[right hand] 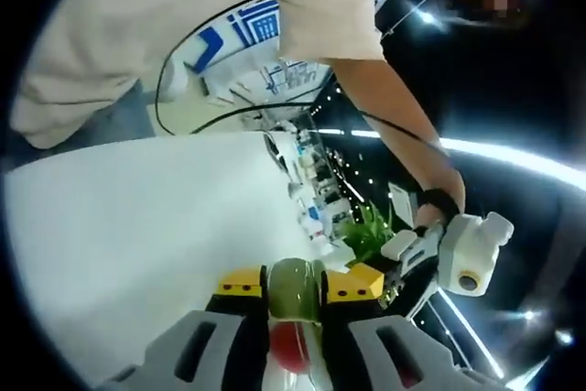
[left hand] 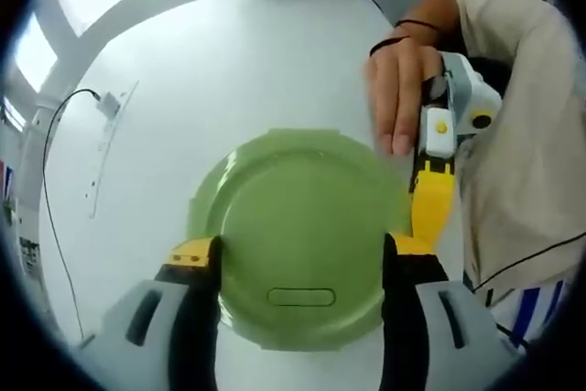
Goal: Open container latches remove lid place lid upside down on tabletop take tomato from container place on tabletop
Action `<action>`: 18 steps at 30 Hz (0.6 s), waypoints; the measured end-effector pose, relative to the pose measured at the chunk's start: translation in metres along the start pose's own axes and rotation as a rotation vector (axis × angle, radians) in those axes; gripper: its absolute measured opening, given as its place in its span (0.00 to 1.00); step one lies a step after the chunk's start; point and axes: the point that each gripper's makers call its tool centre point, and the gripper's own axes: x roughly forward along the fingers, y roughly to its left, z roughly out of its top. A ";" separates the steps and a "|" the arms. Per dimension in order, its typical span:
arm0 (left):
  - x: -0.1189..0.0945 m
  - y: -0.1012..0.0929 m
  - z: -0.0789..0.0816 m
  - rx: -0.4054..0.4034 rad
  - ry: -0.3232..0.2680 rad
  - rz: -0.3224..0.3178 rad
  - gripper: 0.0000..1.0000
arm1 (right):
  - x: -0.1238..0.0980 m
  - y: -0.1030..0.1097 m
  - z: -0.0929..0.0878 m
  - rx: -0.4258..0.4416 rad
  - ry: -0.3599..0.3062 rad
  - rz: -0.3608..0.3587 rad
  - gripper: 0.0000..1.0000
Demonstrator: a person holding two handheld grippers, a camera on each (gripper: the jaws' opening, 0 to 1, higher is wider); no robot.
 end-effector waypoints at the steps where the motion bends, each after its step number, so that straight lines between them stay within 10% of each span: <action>1: 0.000 0.000 0.000 0.000 0.001 0.000 0.63 | -0.002 0.000 0.000 -0.008 -0.006 0.000 0.17; 18: 0.001 0.001 -0.001 0.000 0.009 0.001 0.63 | -0.001 -0.012 0.020 -0.051 -0.013 -0.002 0.24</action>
